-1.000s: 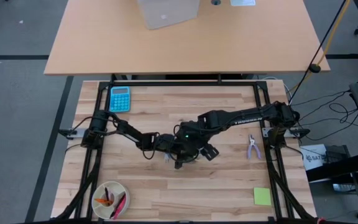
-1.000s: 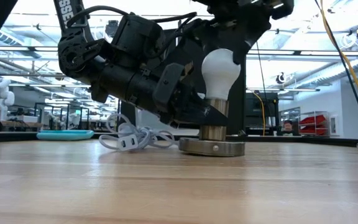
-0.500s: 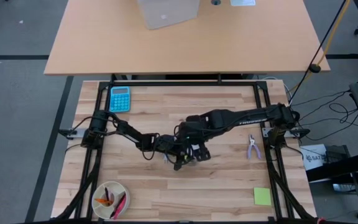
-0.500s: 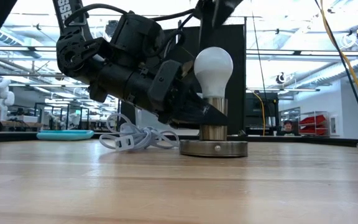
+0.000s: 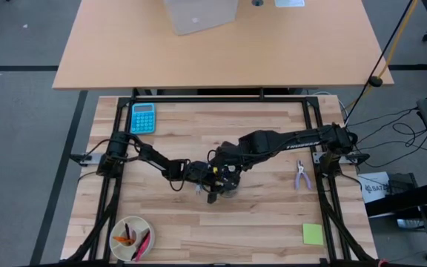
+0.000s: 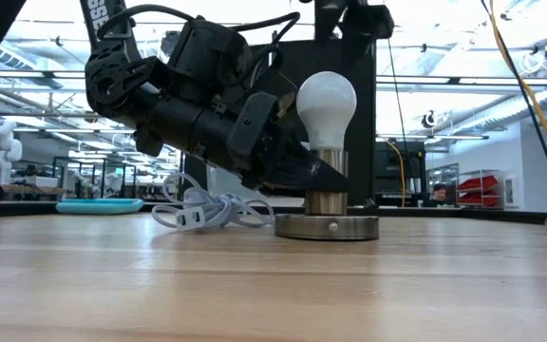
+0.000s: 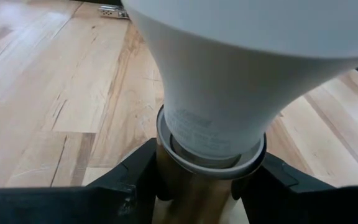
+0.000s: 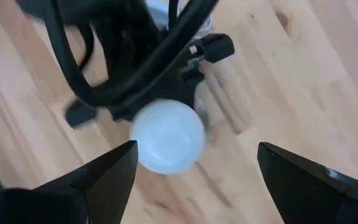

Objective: Screw lightbulb
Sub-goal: Remove the light bulb from the lamp

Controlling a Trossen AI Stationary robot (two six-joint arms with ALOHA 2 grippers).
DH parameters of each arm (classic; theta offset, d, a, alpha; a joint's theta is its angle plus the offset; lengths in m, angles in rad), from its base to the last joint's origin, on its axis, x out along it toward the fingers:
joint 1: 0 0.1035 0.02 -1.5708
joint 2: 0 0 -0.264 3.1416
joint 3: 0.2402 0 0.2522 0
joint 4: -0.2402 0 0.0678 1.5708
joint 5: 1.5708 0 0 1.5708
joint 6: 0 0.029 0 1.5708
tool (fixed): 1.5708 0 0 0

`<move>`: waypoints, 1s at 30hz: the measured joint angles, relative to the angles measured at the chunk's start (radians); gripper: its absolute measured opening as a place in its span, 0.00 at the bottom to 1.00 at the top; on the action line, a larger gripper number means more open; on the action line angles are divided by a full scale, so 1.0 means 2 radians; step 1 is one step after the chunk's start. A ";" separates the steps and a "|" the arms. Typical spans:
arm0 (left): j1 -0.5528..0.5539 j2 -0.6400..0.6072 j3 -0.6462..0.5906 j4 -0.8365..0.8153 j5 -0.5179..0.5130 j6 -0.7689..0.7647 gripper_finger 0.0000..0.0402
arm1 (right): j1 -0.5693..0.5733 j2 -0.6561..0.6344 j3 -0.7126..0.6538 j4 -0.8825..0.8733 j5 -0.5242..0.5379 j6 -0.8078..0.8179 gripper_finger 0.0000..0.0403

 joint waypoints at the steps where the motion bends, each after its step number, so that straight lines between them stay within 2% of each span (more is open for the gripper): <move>1: 0.000 0.000 0.000 0.000 -0.001 0.000 0.43 | 0.001 0.000 0.000 0.003 0.001 0.024 0.80; 6: 0.000 0.000 0.000 0.000 -0.002 0.003 0.43 | 0.006 0.015 0.000 0.001 0.011 0.110 0.80; 13: 0.000 0.000 0.000 -0.002 -0.004 0.005 0.43 | 0.008 0.044 0.000 0.002 0.008 0.157 0.80; 25: 0.001 0.000 0.000 -0.002 -0.005 0.004 0.43 | 0.008 0.069 0.000 0.012 -0.005 0.141 0.79; 30: 0.001 0.000 0.000 -0.001 -0.006 0.003 0.43 | 0.008 0.073 0.000 0.010 -0.008 0.094 0.72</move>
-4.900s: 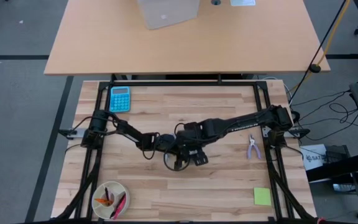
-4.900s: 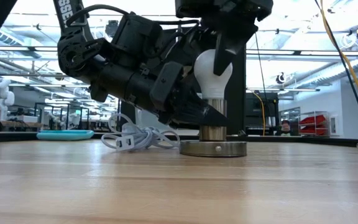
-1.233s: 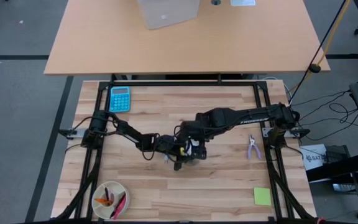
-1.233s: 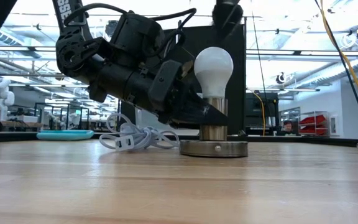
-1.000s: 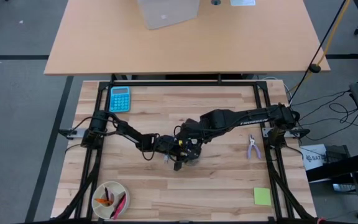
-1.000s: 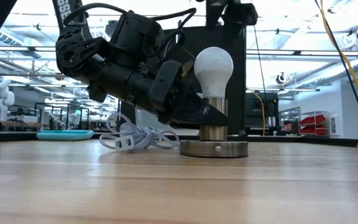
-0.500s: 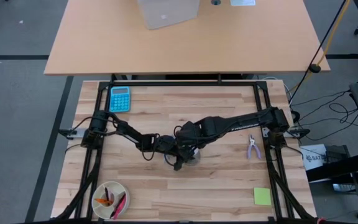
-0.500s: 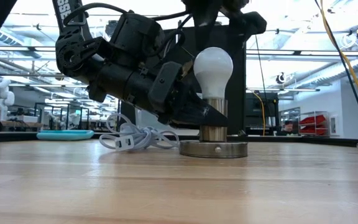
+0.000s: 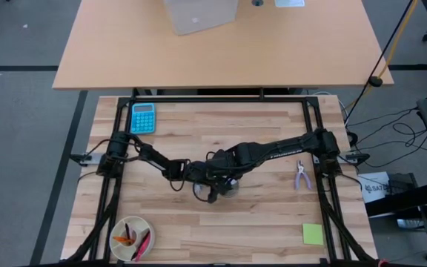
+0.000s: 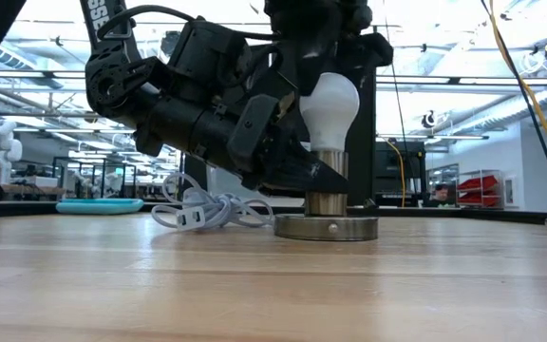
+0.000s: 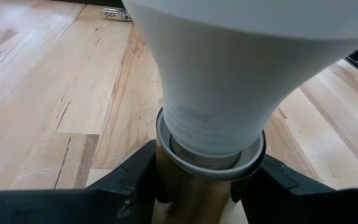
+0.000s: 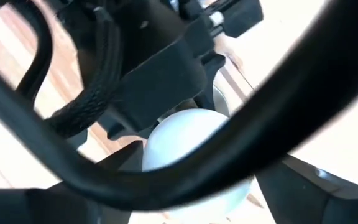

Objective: Screw lightbulb
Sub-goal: Remove the light bulb from the lamp

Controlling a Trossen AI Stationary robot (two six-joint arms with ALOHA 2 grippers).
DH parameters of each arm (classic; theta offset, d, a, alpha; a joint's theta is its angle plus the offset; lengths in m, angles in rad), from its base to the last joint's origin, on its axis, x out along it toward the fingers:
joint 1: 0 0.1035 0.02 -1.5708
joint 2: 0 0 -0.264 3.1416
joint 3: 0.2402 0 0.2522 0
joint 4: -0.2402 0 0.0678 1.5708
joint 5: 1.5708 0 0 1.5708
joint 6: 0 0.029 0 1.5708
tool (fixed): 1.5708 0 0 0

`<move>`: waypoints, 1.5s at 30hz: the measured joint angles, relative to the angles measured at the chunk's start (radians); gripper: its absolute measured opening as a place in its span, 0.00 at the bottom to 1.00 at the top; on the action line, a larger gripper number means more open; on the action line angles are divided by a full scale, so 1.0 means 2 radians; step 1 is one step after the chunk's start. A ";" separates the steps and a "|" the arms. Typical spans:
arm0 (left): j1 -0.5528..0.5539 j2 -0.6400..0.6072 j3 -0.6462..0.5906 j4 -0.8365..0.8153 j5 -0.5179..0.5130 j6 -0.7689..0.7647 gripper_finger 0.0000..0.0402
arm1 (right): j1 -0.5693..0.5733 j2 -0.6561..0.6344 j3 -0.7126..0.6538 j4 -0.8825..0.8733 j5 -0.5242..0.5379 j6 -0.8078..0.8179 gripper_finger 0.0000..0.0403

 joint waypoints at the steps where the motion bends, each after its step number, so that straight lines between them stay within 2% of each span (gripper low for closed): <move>1: 0.000 0.000 0.000 0.000 0.000 0.000 0.43 | 0.000 0.000 0.000 0.000 0.000 -0.012 0.69; 5: 0.000 0.000 0.000 0.000 0.000 0.000 0.43 | 0.000 0.000 0.000 0.000 -0.002 -0.062 0.60; 9: 0.000 0.000 0.000 0.000 0.000 0.001 0.43 | 0.000 0.000 0.000 -0.003 -0.009 -0.143 0.56; 28: 0.000 0.000 0.000 0.000 -0.002 0.000 0.43 | -0.005 0.000 0.001 -0.011 -0.016 -0.609 0.60; 32: 0.000 0.000 0.000 0.000 -0.002 -0.001 0.43 | 0.006 0.000 0.001 -0.017 0.021 -0.670 0.66; 36: 0.000 0.000 -0.001 0.000 -0.001 -0.010 0.43 | 0.017 0.004 0.015 -0.031 0.066 -0.681 0.75; 38: 0.002 0.000 -0.001 0.000 0.001 -0.014 0.43 | 0.017 0.004 0.028 -0.040 0.067 -0.658 0.80; 42: 0.003 0.000 0.000 0.000 0.002 -0.012 0.43 | 0.023 0.003 0.068 -0.058 0.066 -0.576 0.87; 45: 0.003 0.000 0.000 0.000 0.003 -0.013 0.43 | 0.025 0.002 0.097 -0.075 0.044 -0.494 0.89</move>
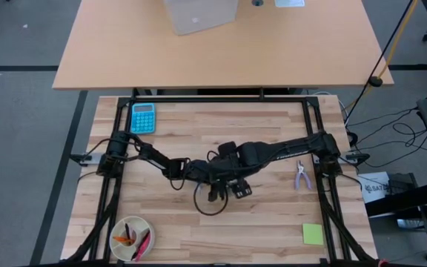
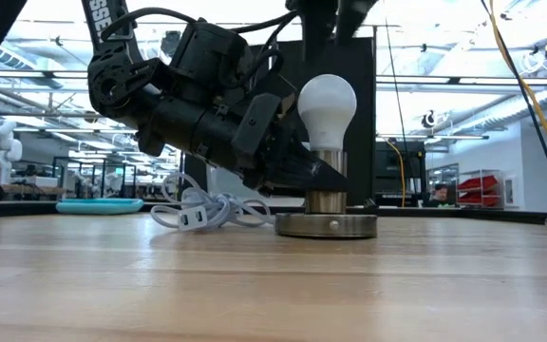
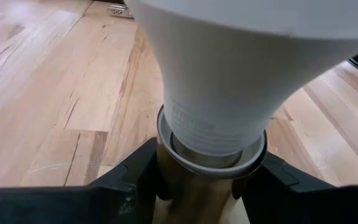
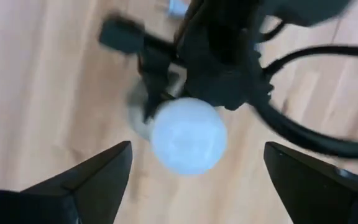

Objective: Screw lightbulb
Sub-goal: Remove the light bulb from the lamp

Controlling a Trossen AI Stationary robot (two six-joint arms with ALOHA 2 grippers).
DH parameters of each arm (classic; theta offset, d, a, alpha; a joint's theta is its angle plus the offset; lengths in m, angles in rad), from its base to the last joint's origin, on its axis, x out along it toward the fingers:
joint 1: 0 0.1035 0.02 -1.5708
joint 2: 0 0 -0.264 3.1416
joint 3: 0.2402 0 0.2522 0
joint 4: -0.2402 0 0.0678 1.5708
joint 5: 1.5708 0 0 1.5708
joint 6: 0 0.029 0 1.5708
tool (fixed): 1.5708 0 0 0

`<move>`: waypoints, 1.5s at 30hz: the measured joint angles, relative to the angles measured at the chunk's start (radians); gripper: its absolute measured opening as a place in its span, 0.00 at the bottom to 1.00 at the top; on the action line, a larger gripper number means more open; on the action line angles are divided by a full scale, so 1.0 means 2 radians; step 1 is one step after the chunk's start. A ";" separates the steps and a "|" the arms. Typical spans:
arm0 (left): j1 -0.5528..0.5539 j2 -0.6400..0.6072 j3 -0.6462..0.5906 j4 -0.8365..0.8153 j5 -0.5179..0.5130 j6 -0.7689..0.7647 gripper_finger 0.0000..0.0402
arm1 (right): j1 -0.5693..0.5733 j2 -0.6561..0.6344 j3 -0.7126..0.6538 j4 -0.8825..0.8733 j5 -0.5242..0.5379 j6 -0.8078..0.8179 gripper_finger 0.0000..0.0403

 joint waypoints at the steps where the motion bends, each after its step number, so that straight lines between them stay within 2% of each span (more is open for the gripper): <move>1: 0.000 0.000 0.000 0.000 0.000 0.000 0.43 | 0.001 0.000 0.009 -0.004 -0.010 0.031 0.89; 5: 0.000 0.000 0.000 0.000 0.000 -0.001 0.43 | 0.001 -0.001 0.032 -0.003 -0.036 0.156 0.89; 11: 0.000 0.000 0.000 0.000 -0.001 0.000 0.43 | 0.001 -0.001 0.033 -0.006 -0.036 0.332 0.88; 15: 0.000 0.000 0.000 0.000 -0.001 0.000 0.43 | 0.002 -0.001 0.033 -0.006 -0.001 0.441 0.88; 23: 0.000 0.000 0.000 0.000 -0.001 0.003 0.43 | 0.001 0.008 0.031 -0.027 0.014 0.571 0.88; 27: 0.000 0.000 0.000 -0.001 -0.002 0.010 0.43 | 0.001 0.019 0.016 -0.036 0.014 0.599 0.88; 34: 0.000 0.000 0.000 -0.001 -0.002 0.010 0.43 | -0.007 0.024 -0.016 -0.017 0.012 0.592 0.88; 41: 0.000 0.001 0.000 0.000 -0.002 0.010 0.43 | -0.019 0.024 -0.068 0.030 -0.016 0.541 0.88; 45: 0.000 0.001 0.000 0.000 -0.003 0.009 0.43 | -0.024 0.024 -0.076 0.041 -0.025 0.503 0.86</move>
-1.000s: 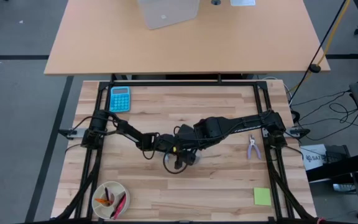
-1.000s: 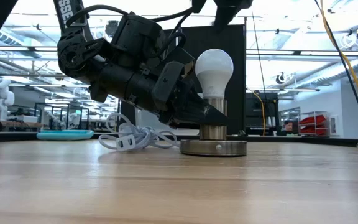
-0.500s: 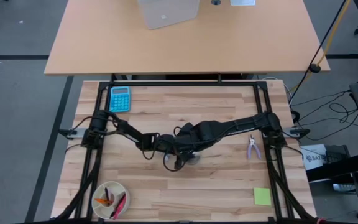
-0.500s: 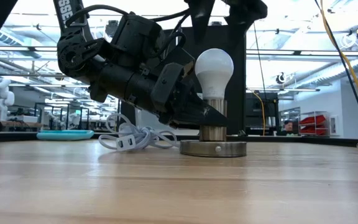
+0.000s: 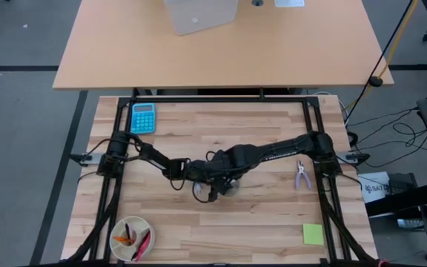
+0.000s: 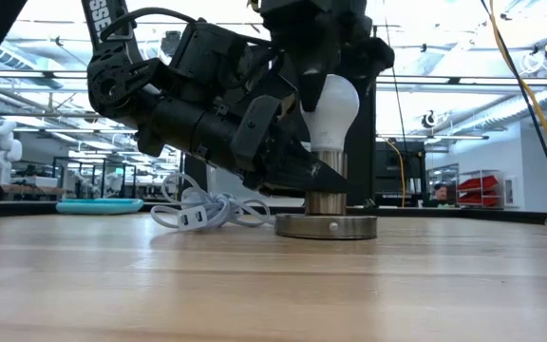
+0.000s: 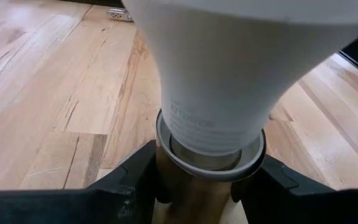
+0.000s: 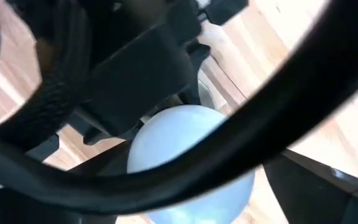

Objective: Screw lightbulb
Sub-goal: Remove the light bulb from the lamp

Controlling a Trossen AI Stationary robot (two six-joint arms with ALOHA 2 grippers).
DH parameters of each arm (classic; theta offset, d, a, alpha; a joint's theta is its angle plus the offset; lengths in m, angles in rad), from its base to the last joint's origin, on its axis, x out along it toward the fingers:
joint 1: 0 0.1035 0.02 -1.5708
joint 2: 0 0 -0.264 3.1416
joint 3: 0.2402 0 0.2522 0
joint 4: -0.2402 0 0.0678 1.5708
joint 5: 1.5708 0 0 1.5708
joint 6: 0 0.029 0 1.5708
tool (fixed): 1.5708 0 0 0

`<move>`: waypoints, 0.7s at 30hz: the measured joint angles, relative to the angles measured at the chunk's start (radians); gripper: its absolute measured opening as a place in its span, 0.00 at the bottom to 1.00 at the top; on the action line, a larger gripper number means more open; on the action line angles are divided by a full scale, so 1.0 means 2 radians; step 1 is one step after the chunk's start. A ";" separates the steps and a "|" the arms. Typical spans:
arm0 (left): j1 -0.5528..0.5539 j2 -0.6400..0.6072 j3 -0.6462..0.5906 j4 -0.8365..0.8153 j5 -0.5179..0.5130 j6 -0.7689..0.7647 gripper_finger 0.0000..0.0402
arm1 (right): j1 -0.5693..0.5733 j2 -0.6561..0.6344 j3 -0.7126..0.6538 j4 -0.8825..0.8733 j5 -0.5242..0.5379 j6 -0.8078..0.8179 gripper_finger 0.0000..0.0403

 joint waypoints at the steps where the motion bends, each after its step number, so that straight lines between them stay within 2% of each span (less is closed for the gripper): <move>1: 0.000 0.000 0.000 0.000 0.000 0.000 0.43 | -0.001 0.000 0.000 0.001 -0.001 -0.010 0.84; 8: 0.000 0.000 0.000 0.000 0.000 0.000 0.43 | -0.003 0.000 0.000 0.010 -0.005 -0.084 0.64; 14: 0.000 0.000 0.000 0.000 0.000 0.001 0.43 | -0.006 0.000 0.000 0.013 -0.011 -0.161 0.64; 21: 0.000 0.000 0.000 0.001 0.007 0.003 0.43 | -0.009 0.000 0.000 0.015 -0.027 -0.313 0.66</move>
